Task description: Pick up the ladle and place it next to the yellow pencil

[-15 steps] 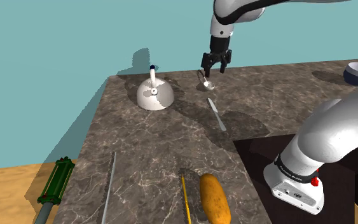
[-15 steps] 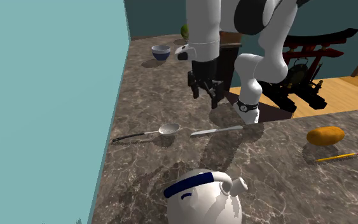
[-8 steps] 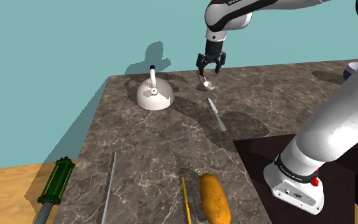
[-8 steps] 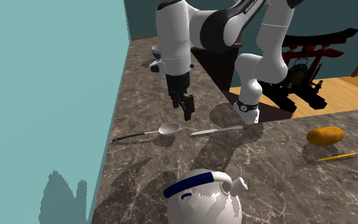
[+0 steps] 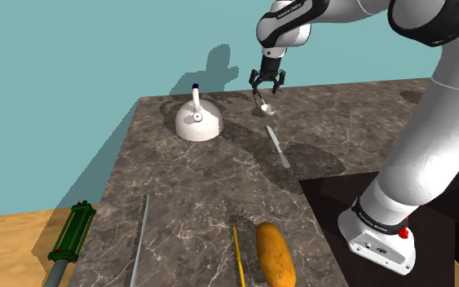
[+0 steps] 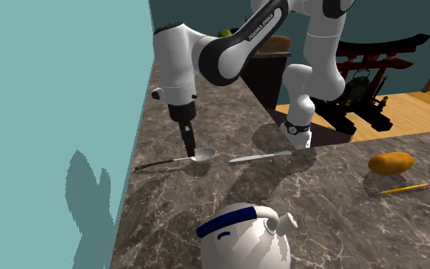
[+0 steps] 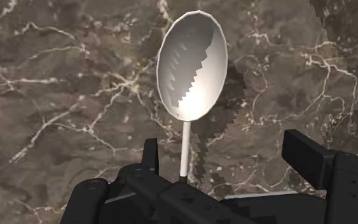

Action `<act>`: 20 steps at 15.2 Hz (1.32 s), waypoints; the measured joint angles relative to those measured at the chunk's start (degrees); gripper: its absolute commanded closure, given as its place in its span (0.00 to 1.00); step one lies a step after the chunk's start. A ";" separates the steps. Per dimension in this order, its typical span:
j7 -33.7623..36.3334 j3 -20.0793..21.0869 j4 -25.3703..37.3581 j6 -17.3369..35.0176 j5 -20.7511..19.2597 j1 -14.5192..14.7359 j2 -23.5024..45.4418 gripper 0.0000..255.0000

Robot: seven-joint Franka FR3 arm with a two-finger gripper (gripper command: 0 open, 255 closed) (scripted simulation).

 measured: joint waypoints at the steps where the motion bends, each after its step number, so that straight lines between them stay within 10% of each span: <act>1: 0.37 -0.28 1.73 0.54 0.60 -0.41 2.08 0.00; 18: 0.43 -0.76 3.61 6.88 3.38 -1.84 9.84 0.00; 19: 0.43 -0.76 3.61 6.88 3.38 -1.84 9.84 1.00; 20: 0.43 -0.76 3.61 6.88 3.38 -1.84 9.84 1.00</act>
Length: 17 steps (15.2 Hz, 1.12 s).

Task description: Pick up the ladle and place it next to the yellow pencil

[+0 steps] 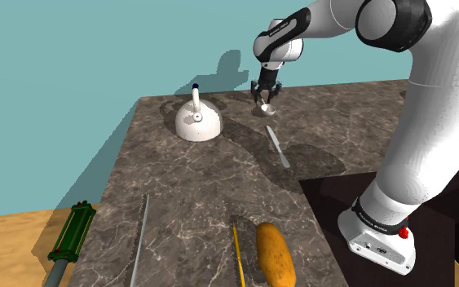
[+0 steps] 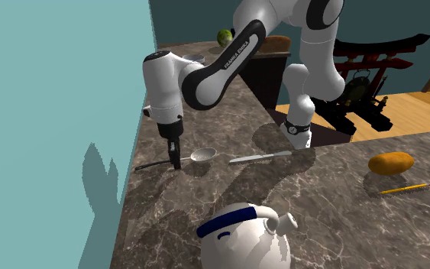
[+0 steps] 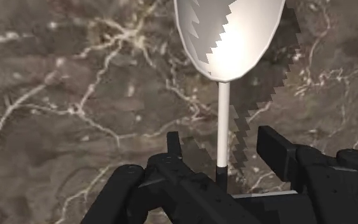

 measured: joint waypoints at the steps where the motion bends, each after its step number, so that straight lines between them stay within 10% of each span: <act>1: 0.00 0.00 0.00 0.00 0.00 0.00 0.00 1.00; 17: 1.11 -0.34 2.07 -4.50 -1.06 0.19 -2.57 1.00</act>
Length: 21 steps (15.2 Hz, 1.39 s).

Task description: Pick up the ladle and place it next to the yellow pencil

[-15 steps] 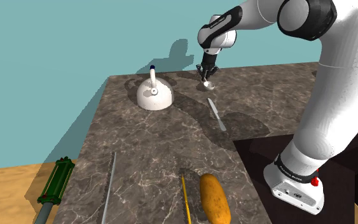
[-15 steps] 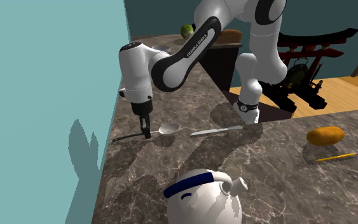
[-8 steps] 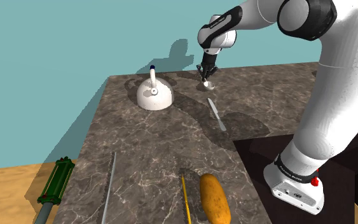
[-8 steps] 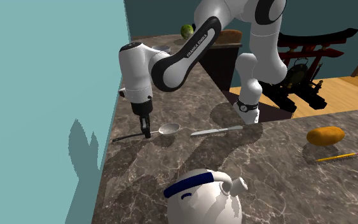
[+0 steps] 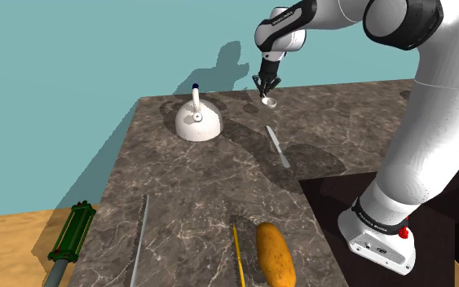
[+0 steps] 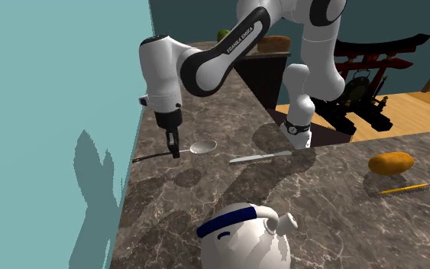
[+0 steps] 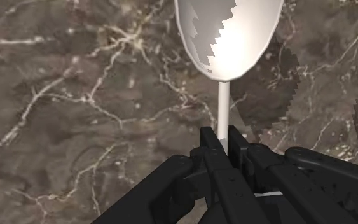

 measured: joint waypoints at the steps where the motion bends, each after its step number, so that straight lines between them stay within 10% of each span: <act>1: 0.09 -0.05 0.41 -0.68 -0.12 -0.02 -0.29 1.00; 13: 1.61 -0.39 5.75 -8.75 -1.39 0.05 -3.18 1.00; 21: 7.44 1.68 -12.25 -4.48 -4.08 3.46 -17.84 1.00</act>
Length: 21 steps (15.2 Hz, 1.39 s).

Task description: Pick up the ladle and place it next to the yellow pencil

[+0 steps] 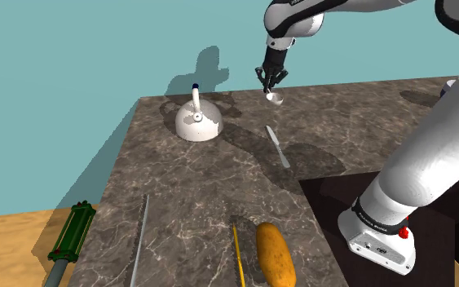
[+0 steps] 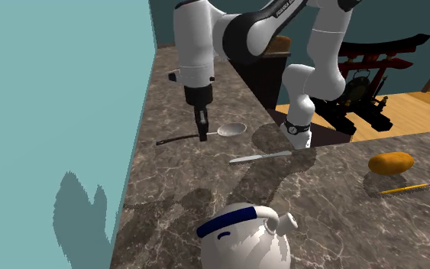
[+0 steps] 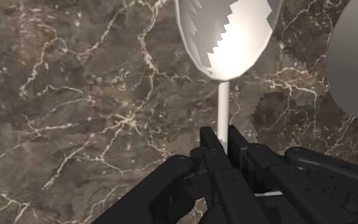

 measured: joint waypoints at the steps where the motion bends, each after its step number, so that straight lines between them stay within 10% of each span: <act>1: 0.83 0.42 -2.22 0.70 -0.20 0.36 -1.64 1.00; 21: 21.64 14.98 -34.95 -1.76 3.84 9.39 -39.19 1.00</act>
